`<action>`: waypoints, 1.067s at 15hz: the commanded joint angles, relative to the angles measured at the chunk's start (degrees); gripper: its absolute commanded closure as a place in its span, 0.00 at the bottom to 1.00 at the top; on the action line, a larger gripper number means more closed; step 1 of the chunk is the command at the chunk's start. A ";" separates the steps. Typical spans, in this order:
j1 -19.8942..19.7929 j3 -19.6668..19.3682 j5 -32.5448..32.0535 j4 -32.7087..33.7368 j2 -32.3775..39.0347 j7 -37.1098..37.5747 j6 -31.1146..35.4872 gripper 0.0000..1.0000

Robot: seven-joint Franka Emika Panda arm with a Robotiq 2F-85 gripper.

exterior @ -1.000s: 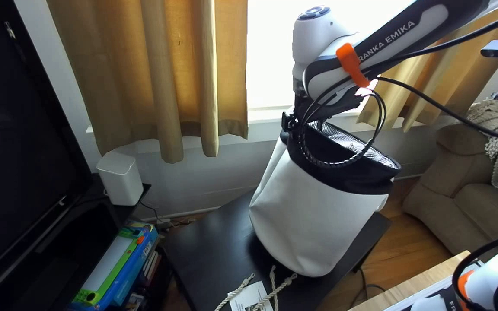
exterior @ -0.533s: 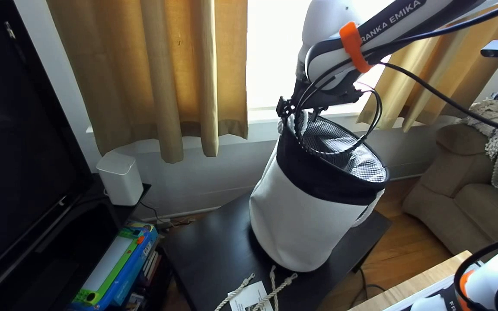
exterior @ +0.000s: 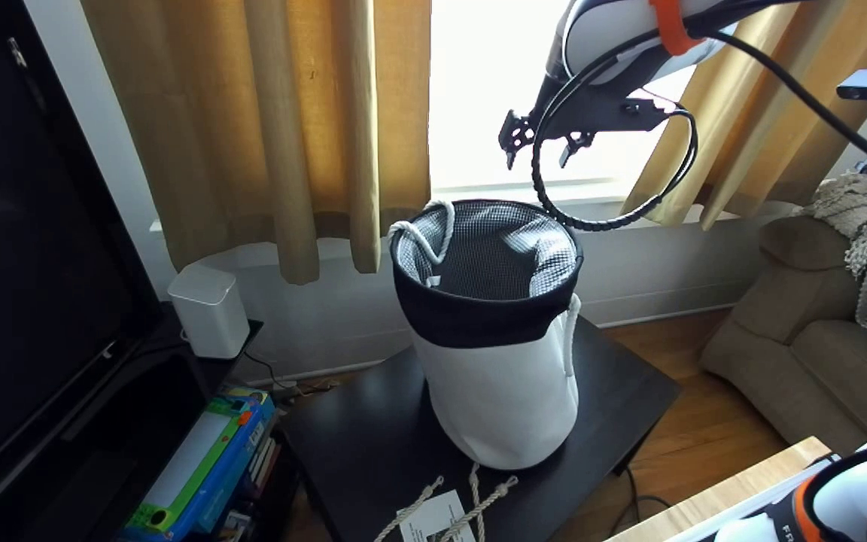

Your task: Turn the white bag upright

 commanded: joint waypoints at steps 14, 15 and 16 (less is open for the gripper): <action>-3.85 0.56 0.82 7.81 -11.51 -1.67 -26.97 0.00; -3.85 0.56 0.82 7.81 -11.48 -1.69 -26.97 0.00; -3.85 0.56 0.82 7.81 -11.44 -1.70 -26.97 0.00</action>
